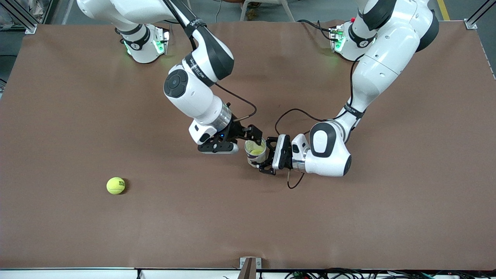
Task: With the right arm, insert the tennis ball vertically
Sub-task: 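Move the right gripper to the second tennis ball and grasp it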
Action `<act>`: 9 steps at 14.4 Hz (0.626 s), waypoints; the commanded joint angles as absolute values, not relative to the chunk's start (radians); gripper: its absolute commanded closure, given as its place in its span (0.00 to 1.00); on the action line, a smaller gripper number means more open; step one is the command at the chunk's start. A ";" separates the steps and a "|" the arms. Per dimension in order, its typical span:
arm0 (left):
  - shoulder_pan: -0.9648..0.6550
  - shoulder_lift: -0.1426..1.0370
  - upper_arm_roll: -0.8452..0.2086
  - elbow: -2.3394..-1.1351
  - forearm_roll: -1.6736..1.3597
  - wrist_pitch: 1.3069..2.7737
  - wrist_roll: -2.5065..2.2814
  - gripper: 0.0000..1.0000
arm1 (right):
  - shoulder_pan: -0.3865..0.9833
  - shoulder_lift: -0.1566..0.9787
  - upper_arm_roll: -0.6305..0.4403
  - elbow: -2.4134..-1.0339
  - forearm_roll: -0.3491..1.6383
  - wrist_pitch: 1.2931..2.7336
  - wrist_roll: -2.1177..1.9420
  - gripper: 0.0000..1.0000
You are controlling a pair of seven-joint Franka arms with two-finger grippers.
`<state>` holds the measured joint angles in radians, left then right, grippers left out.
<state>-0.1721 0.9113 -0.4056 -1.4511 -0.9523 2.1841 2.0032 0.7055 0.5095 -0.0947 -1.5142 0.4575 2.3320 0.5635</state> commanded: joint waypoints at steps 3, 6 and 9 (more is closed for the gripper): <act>-0.176 0.902 -0.397 -1.470 -0.959 2.175 2.019 0.17 | 0.667 0.500 -0.317 -1.505 0.431 2.117 0.574 0.00; -0.176 0.902 -0.397 -1.471 -0.957 2.175 2.019 0.17 | 0.573 0.520 -0.390 -1.506 0.394 2.066 0.461 0.00; -0.178 0.902 -0.397 -1.471 -0.957 2.175 2.017 0.17 | 0.439 0.577 -0.388 -1.503 0.382 2.071 0.286 0.00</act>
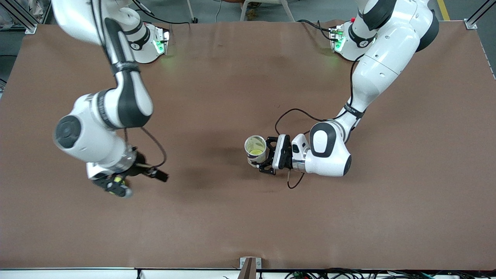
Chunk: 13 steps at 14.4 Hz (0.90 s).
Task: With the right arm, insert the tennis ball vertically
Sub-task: 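Move the right gripper to the second tennis ball and grasp it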
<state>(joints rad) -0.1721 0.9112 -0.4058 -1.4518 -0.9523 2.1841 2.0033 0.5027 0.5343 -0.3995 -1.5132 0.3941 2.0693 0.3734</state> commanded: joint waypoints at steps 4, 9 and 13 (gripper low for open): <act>-0.186 0.907 -0.397 -1.471 -0.956 2.181 2.019 0.16 | 0.355 0.624 -0.388 -1.503 0.368 2.072 0.010 0.00; -0.190 0.907 -0.397 -1.473 -0.962 2.183 2.016 0.16 | 0.290 0.641 -0.390 -1.509 0.214 2.068 -0.153 0.00; -0.190 0.910 -0.397 -1.473 -0.959 2.183 2.020 0.17 | 0.267 0.696 -0.380 -1.509 0.187 2.086 -0.166 0.00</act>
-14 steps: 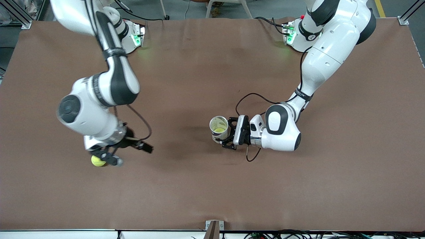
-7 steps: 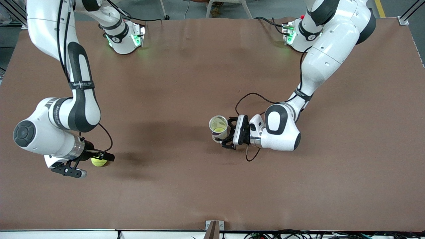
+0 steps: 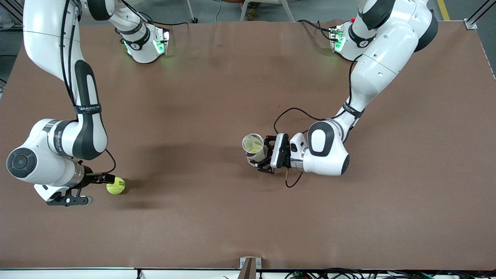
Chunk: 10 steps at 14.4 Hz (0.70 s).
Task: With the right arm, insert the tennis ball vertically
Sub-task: 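Move the right gripper to the second tennis ball and grasp it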
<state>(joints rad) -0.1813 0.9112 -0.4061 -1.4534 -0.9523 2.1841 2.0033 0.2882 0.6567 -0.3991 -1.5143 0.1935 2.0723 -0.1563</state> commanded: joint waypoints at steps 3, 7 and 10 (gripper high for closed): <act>-0.190 0.910 -0.397 -1.474 -0.957 2.183 2.022 0.17 | 0.259 0.732 -0.380 -1.508 0.284 2.125 -0.164 0.00; -0.190 0.910 -0.397 -1.474 -0.956 2.183 2.022 0.16 | 0.256 0.747 -0.380 -1.503 0.282 2.129 -0.158 0.00; -0.189 0.907 -0.397 -1.473 -0.957 2.183 2.019 0.16 | 0.258 0.755 -0.380 -1.503 0.285 2.132 -0.149 0.00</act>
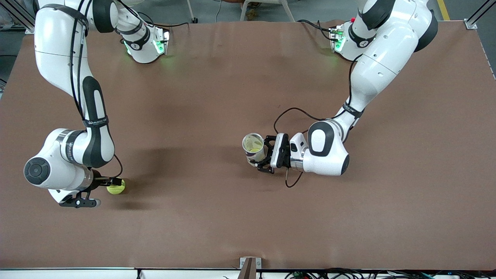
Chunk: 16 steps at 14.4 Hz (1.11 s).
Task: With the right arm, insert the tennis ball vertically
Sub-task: 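Move the right gripper to the second tennis ball and grasp it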
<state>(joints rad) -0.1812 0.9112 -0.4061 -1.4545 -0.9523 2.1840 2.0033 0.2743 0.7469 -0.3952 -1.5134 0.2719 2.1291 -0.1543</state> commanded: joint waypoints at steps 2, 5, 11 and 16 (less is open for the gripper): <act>-0.190 0.910 -0.397 -1.473 -0.957 2.183 2.017 0.16 | 0.258 0.761 -0.380 -1.503 0.284 2.134 -0.149 0.00; -0.187 0.908 -0.397 -1.473 -0.957 2.183 2.017 0.17 | 0.261 0.770 -0.380 -1.503 0.284 2.152 -0.149 0.00; -0.184 0.910 -0.397 -1.473 -0.959 2.181 2.016 0.17 | 0.265 0.788 -0.379 -1.503 0.285 2.183 -0.147 0.00; -0.178 0.905 -0.397 -1.473 -0.957 2.177 2.019 0.17 | 0.267 0.792 -0.379 -1.503 0.285 2.187 -0.149 0.03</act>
